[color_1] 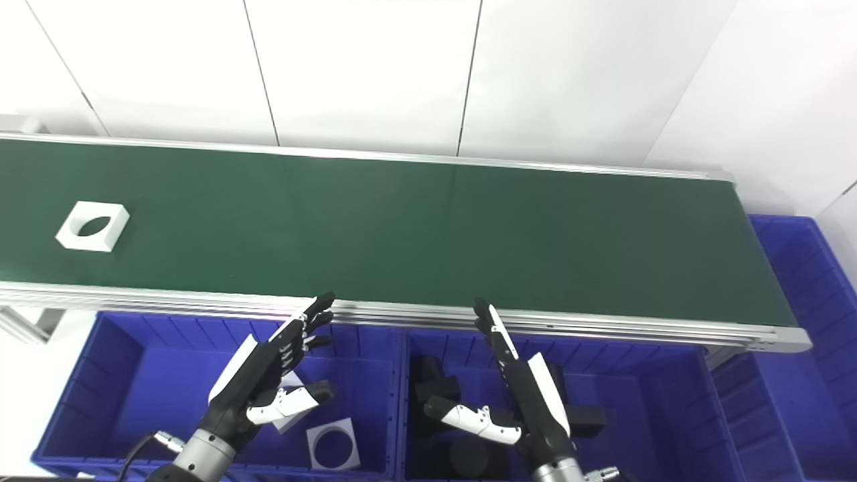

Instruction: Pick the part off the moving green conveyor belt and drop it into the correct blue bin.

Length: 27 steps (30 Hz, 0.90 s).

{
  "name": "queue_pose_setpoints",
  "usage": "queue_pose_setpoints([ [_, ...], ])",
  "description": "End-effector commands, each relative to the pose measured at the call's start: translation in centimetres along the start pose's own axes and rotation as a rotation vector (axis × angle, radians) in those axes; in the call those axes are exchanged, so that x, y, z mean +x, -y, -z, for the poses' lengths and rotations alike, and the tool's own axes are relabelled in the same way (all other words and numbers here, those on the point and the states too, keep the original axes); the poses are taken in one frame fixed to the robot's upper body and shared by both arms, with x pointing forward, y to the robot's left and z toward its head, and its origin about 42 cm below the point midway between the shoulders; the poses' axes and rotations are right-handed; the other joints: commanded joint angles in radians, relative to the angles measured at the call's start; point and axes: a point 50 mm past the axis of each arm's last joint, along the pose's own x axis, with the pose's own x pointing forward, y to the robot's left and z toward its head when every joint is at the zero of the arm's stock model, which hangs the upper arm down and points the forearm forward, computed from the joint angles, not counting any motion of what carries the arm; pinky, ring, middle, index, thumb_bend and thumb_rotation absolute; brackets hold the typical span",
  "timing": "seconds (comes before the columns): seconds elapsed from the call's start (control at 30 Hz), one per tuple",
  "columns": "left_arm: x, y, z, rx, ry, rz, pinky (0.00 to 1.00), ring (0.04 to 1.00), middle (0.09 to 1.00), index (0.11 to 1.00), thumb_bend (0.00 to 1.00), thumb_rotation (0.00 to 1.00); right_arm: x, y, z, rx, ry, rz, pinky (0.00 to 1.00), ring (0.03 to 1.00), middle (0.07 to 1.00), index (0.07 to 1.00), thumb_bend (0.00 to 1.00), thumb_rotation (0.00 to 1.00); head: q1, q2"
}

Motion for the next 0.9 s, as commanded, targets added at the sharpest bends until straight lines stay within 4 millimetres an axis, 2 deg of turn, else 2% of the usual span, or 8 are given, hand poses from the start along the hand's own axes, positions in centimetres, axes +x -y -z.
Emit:
queue_pose_setpoints([
  [0.0, 0.2, -0.1, -0.8, 0.020, 0.060, 0.003, 0.85, 0.949, 0.981, 0.943, 0.75, 0.60, -0.3, 0.1, -0.7, 0.006, 0.018, 0.009, 0.96, 0.973, 0.981, 1.000, 0.80, 0.50, 0.001, -0.005],
  [0.13, 0.2, -0.2, -0.5, 0.024, 0.058, 0.007, 0.85, 0.948, 0.980, 0.944, 0.76, 0.61, -0.9, 0.0, -1.0, 0.024, 0.020, 0.029, 0.95, 0.974, 0.981, 1.000, 0.79, 0.49, -0.001, -0.009],
  [0.17, 0.1, -0.1, -0.4, 0.026, 0.059, 0.009, 0.85, 0.949, 0.981, 0.945, 0.76, 0.61, -1.0, 0.0, -1.0, 0.027, 0.019, 0.030, 0.94, 0.974, 0.981, 1.000, 0.79, 0.49, 0.000, -0.023],
  [0.3, 0.2, -0.1, 0.2, 0.030, 0.061, 0.027, 0.87, 0.956, 0.991, 0.948, 0.76, 0.61, -1.4, -0.4, -0.9, 0.048, 0.013, 0.039, 0.96, 0.976, 0.983, 1.000, 0.79, 0.49, -0.005, -0.040],
  [0.5, 0.6, -0.6, 0.2, 0.032, 0.082, 0.065, 0.90, 0.971, 1.000, 0.951, 0.77, 0.61, -1.8, -0.6, -1.2, 0.053, 0.011, 0.043, 1.00, 0.989, 0.985, 1.000, 0.78, 0.50, -0.040, -0.041],
  [0.6, 0.6, -0.8, -0.1, 0.032, 0.091, 0.072, 0.90, 0.974, 0.999, 0.949, 0.77, 0.61, -2.0, -0.7, -1.4, 0.032, 0.014, 0.050, 0.99, 0.984, 0.979, 1.000, 0.79, 0.50, -0.081, -0.038],
  [0.87, 0.0, -1.5, 0.7, 0.046, 0.084, 0.063, 0.91, 0.972, 0.995, 0.946, 0.77, 0.61, -1.3, -1.7, -1.3, 0.013, 0.015, 0.051, 0.97, 0.970, 0.978, 1.000, 0.78, 0.47, -0.116, -0.043],
])
